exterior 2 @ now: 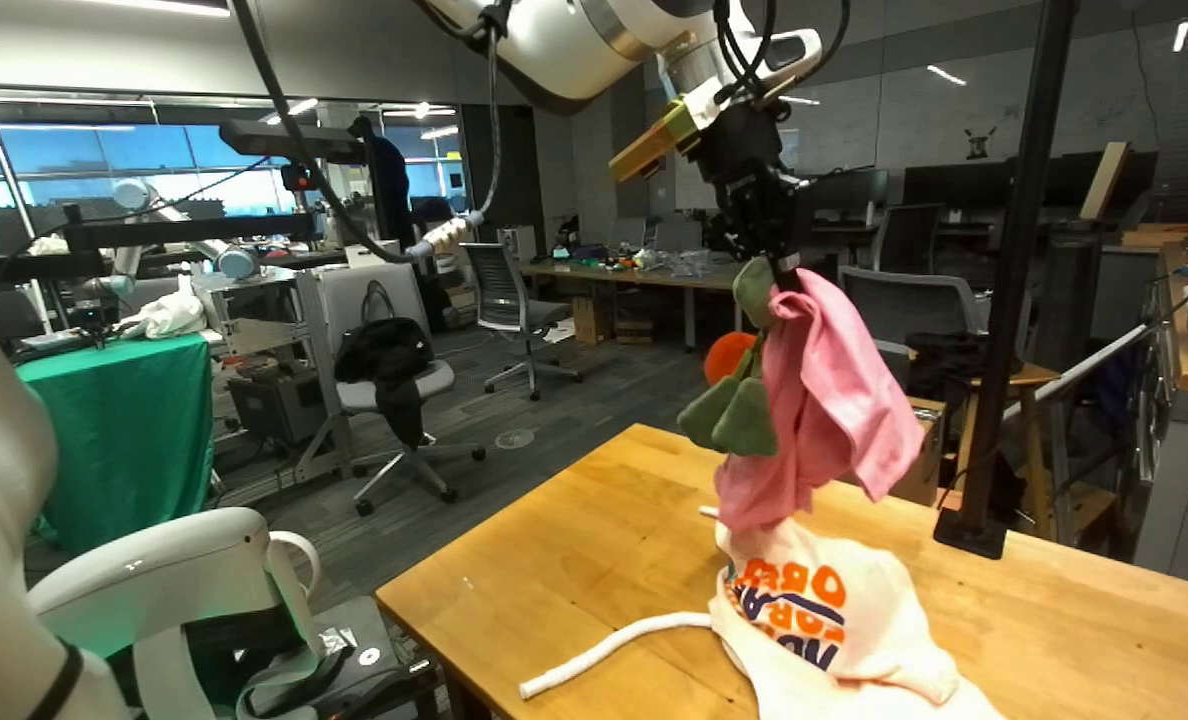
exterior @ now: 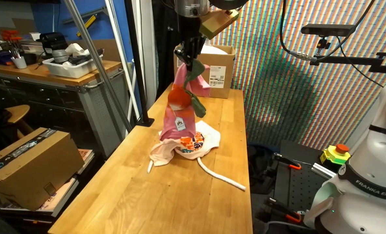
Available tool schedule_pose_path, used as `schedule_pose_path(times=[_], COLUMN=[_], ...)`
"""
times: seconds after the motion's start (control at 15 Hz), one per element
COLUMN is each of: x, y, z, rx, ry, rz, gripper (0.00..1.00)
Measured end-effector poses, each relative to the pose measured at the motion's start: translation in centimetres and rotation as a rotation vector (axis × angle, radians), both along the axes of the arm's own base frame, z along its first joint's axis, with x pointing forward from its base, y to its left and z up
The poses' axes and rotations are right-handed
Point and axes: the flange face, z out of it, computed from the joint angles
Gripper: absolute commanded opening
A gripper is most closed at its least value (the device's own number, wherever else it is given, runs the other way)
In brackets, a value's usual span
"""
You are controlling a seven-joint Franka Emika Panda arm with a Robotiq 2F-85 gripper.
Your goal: Spread the pile on the table
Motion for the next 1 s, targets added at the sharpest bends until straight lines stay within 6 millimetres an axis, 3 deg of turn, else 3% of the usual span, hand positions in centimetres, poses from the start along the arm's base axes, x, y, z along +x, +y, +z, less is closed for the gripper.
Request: schedule_pose_path(times=[0.6, 1.0], x=[1.0, 1.9], y=[-6.3, -13.7], z=[-0.9, -0.3], rx=[-0.023, -0.048], ry=[0.008, -0.033], rz=[-0.104, -0.206], gripper=[0.03, 0.03])
